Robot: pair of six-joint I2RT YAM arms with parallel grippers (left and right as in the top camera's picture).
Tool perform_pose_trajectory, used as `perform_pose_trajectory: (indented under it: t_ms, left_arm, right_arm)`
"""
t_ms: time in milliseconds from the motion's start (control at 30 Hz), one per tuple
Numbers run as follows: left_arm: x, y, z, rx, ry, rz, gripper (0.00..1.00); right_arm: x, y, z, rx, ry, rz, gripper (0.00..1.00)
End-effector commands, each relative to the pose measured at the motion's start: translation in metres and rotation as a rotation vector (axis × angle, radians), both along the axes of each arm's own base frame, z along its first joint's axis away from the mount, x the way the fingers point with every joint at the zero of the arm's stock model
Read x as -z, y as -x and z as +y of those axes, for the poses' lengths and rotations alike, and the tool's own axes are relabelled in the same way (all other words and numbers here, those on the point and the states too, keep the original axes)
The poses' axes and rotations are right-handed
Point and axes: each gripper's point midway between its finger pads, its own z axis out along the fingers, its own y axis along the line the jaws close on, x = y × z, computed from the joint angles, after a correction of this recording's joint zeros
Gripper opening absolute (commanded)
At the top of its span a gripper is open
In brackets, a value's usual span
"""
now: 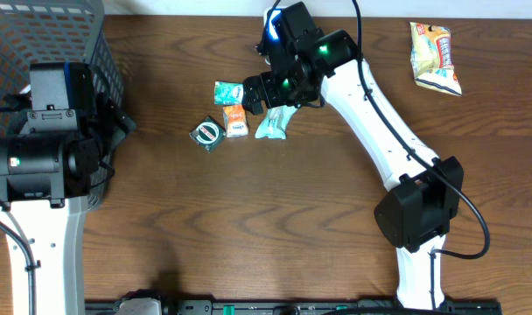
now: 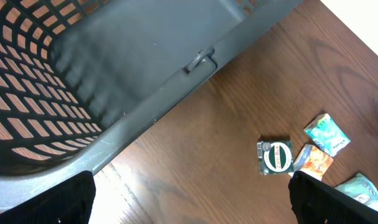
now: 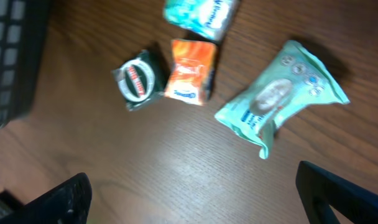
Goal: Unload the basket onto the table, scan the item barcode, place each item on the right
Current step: 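Reach the right gripper to the green tissue pack near the scanner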
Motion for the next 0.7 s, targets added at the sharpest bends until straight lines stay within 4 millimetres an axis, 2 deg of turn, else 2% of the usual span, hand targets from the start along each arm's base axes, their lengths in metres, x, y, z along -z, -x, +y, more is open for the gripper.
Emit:
perform_pose_trajectory:
  t_ms: [0, 100, 200, 400, 567, 600, 667]
  left_arm:
    - [-0.002, 0.001, 0.004, -0.016, -0.006, -0.003, 0.98]
    - [-0.002, 0.001, 0.004, -0.016, -0.006, -0.003, 0.98]
    - [-0.002, 0.001, 0.004, -0.016, -0.006, -0.003, 0.98]
    - [-0.002, 0.001, 0.004, -0.016, -0.006, -0.003, 0.98]
    - [-0.002, 0.001, 0.004, -0.016, -0.006, -0.003, 0.98]
    - [-0.002, 0.001, 0.004, -0.016, -0.006, -0.003, 0.98]
    - [-0.002, 0.001, 0.004, -0.016, -0.006, -0.003, 0.98]
  right_arm:
    - [0.016, 0.001, -0.006, 0.072, 0.039, 0.035, 0.99]
    - [0.027, 0.000, -0.005, 0.073, 0.041, 0.038, 0.99]
    - [0.044, -0.004, -0.004, 0.145, 0.020, 0.060, 0.99]
    - [0.045, -0.013, -0.006, 0.161, 0.010, 0.038, 0.99]
    - [0.063, -0.025, -0.033, 0.314, 0.146, -0.012, 0.99]
    - [0.071, -0.026, -0.032, 0.316, 0.149, -0.023, 0.91]
    - [0.080, -0.028, -0.031, 0.319, 0.150, -0.040, 0.84]
